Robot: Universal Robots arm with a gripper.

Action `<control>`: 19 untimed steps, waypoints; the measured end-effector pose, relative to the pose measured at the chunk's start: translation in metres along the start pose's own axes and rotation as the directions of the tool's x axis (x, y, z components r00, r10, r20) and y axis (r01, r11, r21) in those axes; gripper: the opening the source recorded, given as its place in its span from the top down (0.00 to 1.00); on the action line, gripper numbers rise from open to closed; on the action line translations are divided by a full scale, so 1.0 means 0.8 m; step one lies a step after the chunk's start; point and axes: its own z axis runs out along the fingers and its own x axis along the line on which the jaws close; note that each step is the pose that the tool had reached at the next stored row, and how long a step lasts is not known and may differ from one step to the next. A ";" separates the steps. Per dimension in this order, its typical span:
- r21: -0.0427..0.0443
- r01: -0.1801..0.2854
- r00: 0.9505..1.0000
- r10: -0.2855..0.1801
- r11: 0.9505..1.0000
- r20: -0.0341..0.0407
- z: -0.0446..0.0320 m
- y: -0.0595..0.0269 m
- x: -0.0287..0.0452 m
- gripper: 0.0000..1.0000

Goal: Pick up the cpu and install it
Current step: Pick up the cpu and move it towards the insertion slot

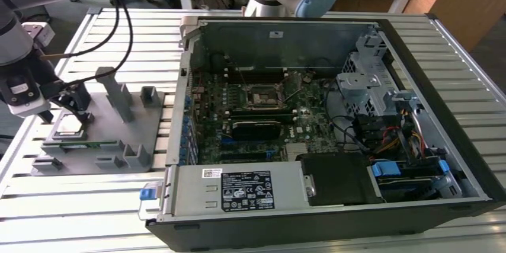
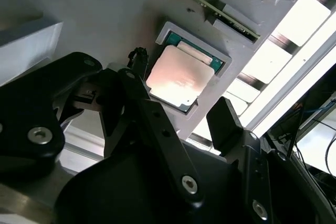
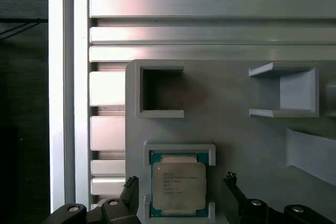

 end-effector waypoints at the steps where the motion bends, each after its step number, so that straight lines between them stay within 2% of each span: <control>1: 0.000 -0.005 1.000 0.005 1.000 0.000 0.0010 0.001 0.0001 0.28; 19: 0.000 -0.012 1.000 0.012 1.000 0.000 0.0169 0.001 0.0013 0.28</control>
